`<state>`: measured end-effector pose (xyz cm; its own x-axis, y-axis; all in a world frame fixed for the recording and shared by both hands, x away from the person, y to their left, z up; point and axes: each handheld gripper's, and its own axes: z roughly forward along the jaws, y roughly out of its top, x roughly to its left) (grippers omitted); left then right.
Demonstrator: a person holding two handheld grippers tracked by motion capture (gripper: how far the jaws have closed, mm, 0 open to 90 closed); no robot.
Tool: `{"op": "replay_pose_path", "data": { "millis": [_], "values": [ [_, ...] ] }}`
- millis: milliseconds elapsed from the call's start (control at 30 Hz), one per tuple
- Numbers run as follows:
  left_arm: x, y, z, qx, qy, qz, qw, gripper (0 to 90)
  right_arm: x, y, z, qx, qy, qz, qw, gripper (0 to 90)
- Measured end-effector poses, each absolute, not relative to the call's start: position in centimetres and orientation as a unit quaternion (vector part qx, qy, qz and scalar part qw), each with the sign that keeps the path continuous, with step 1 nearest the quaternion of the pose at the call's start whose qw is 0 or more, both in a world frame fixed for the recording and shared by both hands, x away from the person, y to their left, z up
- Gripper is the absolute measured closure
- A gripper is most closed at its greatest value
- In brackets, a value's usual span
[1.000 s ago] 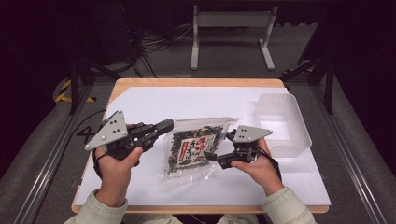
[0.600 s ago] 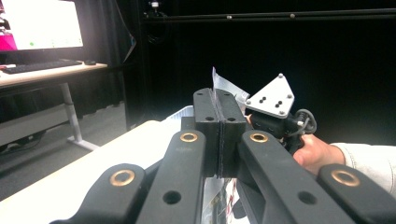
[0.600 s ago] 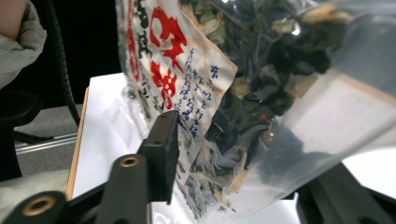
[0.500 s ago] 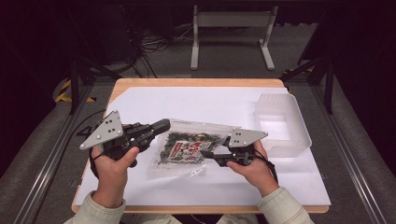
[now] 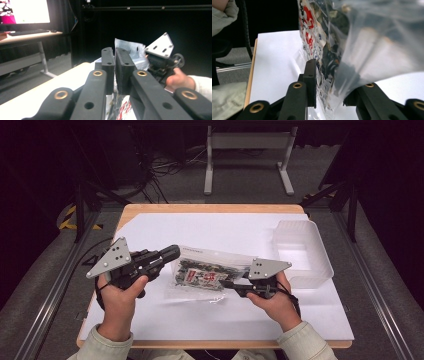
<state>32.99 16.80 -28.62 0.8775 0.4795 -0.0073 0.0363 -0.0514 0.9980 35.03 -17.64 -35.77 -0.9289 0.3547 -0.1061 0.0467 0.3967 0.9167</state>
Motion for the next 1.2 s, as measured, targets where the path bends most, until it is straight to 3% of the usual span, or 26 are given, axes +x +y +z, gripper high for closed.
{"op": "replay_pose_path", "data": {
  "millis": [100, 267, 300, 333, 500, 833, 1200],
  "values": [
    [33.2, 16.9, -28.7, 0.709, 0.192, 0.171, 0.657, 73.2, 34.9, -18.0, -35.4, 0.119, 0.825, 0.534, 0.142, 74.0],
    [33.7, 16.7, -29.0, 0.711, 0.203, 0.168, 0.652, 47.4, 34.6, -18.2, -34.6, 0.109, 0.829, 0.529, 0.144, 76.3],
    [33.8, 16.7, -29.0, 0.713, 0.206, 0.167, 0.649, 47.4, 34.5, -18.3, -34.3, 0.108, 0.83, 0.527, 0.147, 76.4],
    [33.8, 16.6, -29.1, 0.713, 0.211, 0.168, 0.647, 39.7, 34.4, -18.4, -34.2, 0.11, 0.831, 0.525, 0.149, 76.4],
    [34.2, 16.9, -29.3, 0.72, 0.225, 0.176, 0.633, 22.3, 34.4, -19.7, -33.3, 0.129, 0.822, 0.529, 0.166, 76.4],
    [35.8, 17.0, -31.0, 0.746, 0.242, 0.159, 0.6, 13.0, 34.4, -22.0, -31.4, 0.167, 0.803, 0.54, 0.189, 76.4],
    [36.5, 17.9, -32.7, 0.75, 0.267, 0.163, 0.582, 11.3, 35.0, -25.1, -29.3, 0.219, 0.788, 0.537, 0.208, 76.4]
  ]
}}
